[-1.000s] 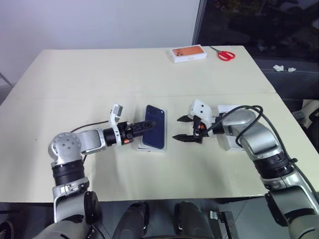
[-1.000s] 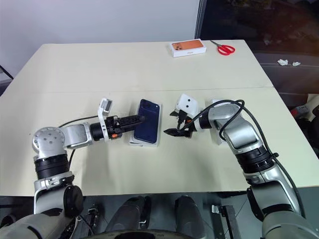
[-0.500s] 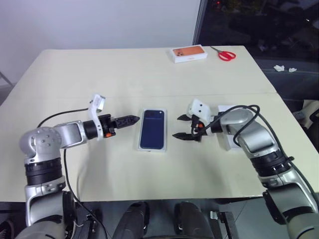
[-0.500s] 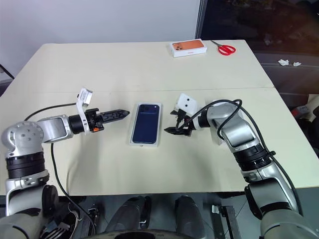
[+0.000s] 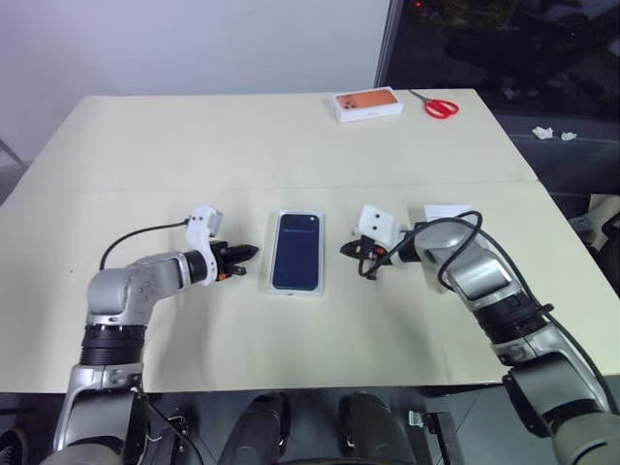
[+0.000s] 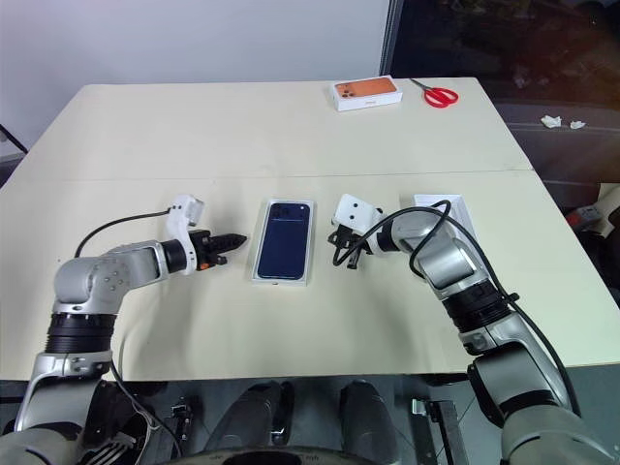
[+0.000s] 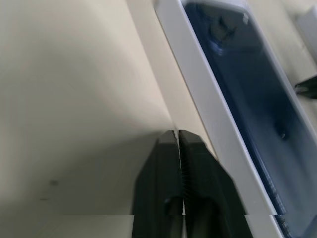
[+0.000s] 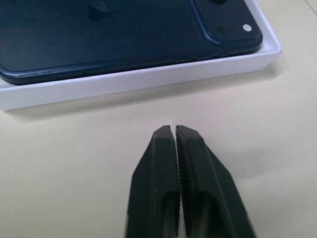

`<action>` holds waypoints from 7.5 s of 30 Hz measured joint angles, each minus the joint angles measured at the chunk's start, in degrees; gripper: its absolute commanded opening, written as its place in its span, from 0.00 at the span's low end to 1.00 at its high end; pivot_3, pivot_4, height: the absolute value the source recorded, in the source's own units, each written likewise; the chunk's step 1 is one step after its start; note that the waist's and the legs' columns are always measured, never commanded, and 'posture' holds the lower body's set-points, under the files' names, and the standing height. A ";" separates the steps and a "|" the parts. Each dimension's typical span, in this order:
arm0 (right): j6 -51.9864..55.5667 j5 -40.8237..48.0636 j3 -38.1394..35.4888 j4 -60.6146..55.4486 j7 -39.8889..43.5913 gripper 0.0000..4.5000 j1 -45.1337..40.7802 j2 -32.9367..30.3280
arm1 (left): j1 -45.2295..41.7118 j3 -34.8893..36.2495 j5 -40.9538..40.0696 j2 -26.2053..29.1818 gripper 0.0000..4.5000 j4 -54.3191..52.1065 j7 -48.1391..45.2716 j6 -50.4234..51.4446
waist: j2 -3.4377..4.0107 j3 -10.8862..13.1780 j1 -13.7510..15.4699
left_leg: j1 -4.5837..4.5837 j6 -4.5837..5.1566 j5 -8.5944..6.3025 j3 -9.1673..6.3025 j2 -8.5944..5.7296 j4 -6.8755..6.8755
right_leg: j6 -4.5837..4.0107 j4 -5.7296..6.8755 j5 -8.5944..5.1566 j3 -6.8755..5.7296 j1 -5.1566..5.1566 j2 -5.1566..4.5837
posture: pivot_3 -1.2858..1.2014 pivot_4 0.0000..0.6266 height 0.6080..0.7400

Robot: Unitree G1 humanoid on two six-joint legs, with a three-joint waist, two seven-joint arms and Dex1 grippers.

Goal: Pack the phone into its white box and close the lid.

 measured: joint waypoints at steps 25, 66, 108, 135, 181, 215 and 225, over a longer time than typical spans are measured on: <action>-3.42 -1.60 -6.80 -0.14 5.26 0.00 8.89 -17.38 | -15.30 -17.35 12.76 -21.91 0.01 17.90 -9.79 -7.44 | 0.13 -0.05 4.21 | -0.02 0.91 -0.56 -0.02 -0.53 1.05 | 0.23 -0.45 0.00 -0.28 0.88 -0.42 | 0.52 0.24 1.00; 37.90 9.74 -12.13 -16.96 3.62 1.00 3.34 -22.71 | -4.19 -6.80 13.47 -2.54 0.81 1.73 -23.08 -23.41 | 0.43 0.39 1.51 | -0.28 0.63 -0.41 -0.04 -0.23 0.75 | 0.33 -0.22 -0.03 -0.15 0.27 -0.34 | 0.52 0.24 1.00; 66.57 35.38 -27.42 -11.19 -55.26 0.01 -0.06 -6.48 | 1.74 -2.81 8.97 -5.56 0.82 -1.29 -15.92 -26.83 | 0.34 0.30 1.26 | -0.95 0.54 -0.28 0.05 -0.20 1.02 | 0.21 0.09 0.10 -0.08 -0.37 -0.24 | 0.52 0.24 1.00; 50.99 106.71 -40.29 -5.05 -89.45 0.01 7.99 30.71 | 4.57 5.05 -0.14 -2.05 0.82 -8.99 -13.96 -19.26 | 0.58 0.36 -1.23 | -0.95 0.42 -0.17 0.25 -0.02 0.91 | 0.11 0.58 0.14 0.24 -0.80 0.02 | 0.52 0.24 1.00; 8.60 18.63 -2.53 -14.24 -19.08 0.01 4.38 -18.64 | 5.01 -10.46 10.02 -6.36 0.00 -5.93 -15.64 -23.73 | 0.50 0.38 0.21 | -0.98 0.45 -0.21 0.25 -0.01 1.00 | 0.14 0.33 0.14 0.16 -0.67 0.01 | 0.52 0.24 1.00; 2.16 -2.73 -5.63 -10.58 -10.83 0.01 7.99 -16.73 | -6.84 -14.99 16.68 -21.03 0.00 11.58 -13.95 -28.49 | 0.48 0.38 1.31 | -0.97 0.20 -0.07 0.23 -0.04 1.04 | 0.14 0.29 0.15 0.04 -0.60 0.02 | 0.52 0.24 1.00; 1.65 -4.35 -5.77 -10.70 -9.55 0.01 9.69 -17.09 | -6.84 -14.94 17.14 -21.49 0.00 11.98 -13.85 -28.57 | 0.48 0.38 1.39 | -0.97 0.19 -0.06 0.24 -0.06 1.06 | 0.14 0.29 0.15 0.05 -0.60 0.01 | 0.52 0.24 1.00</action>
